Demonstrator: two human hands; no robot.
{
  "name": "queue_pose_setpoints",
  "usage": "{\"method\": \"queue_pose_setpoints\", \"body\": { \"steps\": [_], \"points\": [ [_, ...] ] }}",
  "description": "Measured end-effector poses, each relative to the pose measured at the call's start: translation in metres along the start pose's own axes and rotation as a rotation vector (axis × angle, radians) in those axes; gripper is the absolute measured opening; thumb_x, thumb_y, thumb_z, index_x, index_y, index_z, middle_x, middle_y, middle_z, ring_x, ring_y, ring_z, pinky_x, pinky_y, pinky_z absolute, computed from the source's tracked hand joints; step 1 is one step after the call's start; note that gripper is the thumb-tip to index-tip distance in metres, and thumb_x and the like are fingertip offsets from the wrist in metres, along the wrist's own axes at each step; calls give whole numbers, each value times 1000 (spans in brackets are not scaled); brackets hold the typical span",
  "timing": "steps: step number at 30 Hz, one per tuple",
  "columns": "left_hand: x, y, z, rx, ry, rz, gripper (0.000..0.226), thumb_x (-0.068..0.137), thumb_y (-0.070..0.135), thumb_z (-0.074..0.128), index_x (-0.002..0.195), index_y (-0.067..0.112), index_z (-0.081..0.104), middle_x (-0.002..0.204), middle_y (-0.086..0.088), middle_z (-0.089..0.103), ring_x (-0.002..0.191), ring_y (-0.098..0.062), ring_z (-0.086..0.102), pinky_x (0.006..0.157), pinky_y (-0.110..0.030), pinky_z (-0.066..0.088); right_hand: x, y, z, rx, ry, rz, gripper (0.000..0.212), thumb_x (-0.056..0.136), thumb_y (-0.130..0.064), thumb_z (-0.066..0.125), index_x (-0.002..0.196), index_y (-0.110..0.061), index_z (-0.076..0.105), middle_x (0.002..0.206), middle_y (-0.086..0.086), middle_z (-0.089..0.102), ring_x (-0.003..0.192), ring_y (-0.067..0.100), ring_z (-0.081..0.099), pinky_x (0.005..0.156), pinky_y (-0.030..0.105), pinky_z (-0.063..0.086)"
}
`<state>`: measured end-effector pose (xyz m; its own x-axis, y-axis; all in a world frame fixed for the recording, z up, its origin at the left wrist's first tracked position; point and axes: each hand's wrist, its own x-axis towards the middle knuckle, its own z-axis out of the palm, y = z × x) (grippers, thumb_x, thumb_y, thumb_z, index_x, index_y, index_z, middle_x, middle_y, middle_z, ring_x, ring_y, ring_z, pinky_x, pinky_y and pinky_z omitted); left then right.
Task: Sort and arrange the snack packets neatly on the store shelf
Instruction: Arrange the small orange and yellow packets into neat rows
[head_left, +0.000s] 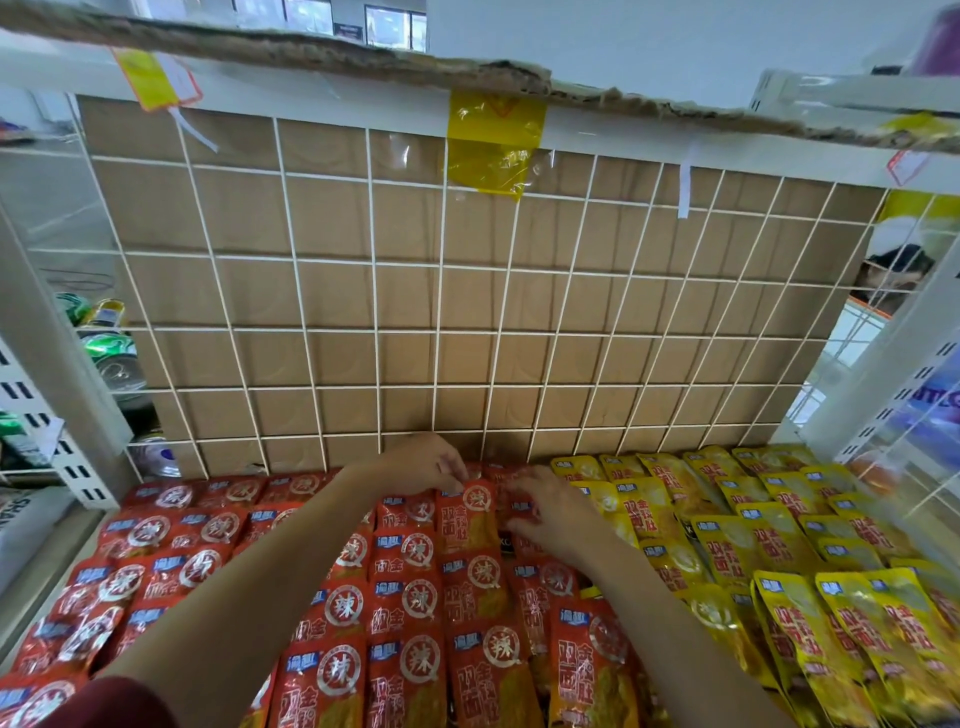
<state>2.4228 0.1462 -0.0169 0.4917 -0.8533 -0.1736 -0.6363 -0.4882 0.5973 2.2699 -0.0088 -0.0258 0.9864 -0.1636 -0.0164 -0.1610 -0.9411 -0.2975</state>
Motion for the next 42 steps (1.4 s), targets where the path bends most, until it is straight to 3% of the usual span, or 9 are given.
{"method": "queue_pose_setpoints", "body": {
  "steps": [5, 12, 16, 23, 27, 32, 38, 42],
  "points": [
    [3, 2, 0, -48, 42, 18, 16, 87, 17, 62, 101, 13, 69, 89, 6, 63, 81, -4, 57, 75, -22, 46, -1, 0, 0, 6, 0, 3, 50, 87, -36, 58, 133, -22, 46, 139, 0, 39, 126, 17, 41, 103, 28, 33],
    [3, -1, -3, -112, 101, 12, 14, 87, 18, 64, 97, 12, 71, 88, 5, 65, 79, 1, 58, 69, -11, 44, -1, 0, 0, 20, 4, 6, 50, 87, -35, 59, 133, -21, 47, 138, 0, 40, 126, 18, 41, 102, 29, 34],
    [4, -7, -1, -107, 52, -5, 12, 85, 20, 66, 94, 15, 73, 88, 7, 67, 87, -7, 62, 82, -23, 49, -1, 1, 1, 30, -2, 9, 49, 87, -34, 60, 132, -21, 47, 141, 1, 38, 128, 18, 40, 105, 28, 33],
    [2, -6, 2, -30, 8, 3, 15, 87, 24, 63, 97, 17, 71, 95, 0, 70, 88, -11, 62, 83, -27, 48, -1, 1, 1, 27, 1, 12, 49, 87, -34, 60, 132, -22, 48, 141, 0, 38, 127, 17, 41, 104, 28, 34],
    [2, -4, 3, -24, 12, -2, 12, 87, 24, 63, 95, 20, 70, 83, 12, 65, 75, -1, 57, 79, -24, 48, -1, 1, 1, 27, 2, 12, 48, 87, -35, 60, 132, -22, 47, 140, 0, 39, 126, 17, 42, 103, 27, 34],
    [1, 0, 4, -18, 34, 35, 12, 87, 19, 62, 95, 20, 71, 84, 20, 60, 81, 2, 56, 76, -18, 43, -3, -1, -2, 23, -10, 6, 47, 88, -33, 59, 132, -23, 47, 140, -1, 39, 127, 17, 40, 104, 28, 33],
    [-2, 4, 7, 30, 49, 53, 14, 86, 18, 64, 97, 17, 71, 81, 20, 58, 79, 3, 53, 79, -23, 45, -14, -14, -12, 88, 153, -57, 21, 87, -32, 59, 105, -22, 61, 108, -6, 57, 99, 10, 54, 81, 22, 41],
    [-5, 4, 8, 39, 74, 50, 15, 87, 17, 63, 99, 15, 70, 82, 15, 59, 74, 7, 50, 68, -10, 38, -24, -31, -16, 17, -78, -107, 28, 81, -44, 64, 98, -22, 58, 94, -7, 55, 84, 7, 47, 71, 24, 37]
  ]
}}
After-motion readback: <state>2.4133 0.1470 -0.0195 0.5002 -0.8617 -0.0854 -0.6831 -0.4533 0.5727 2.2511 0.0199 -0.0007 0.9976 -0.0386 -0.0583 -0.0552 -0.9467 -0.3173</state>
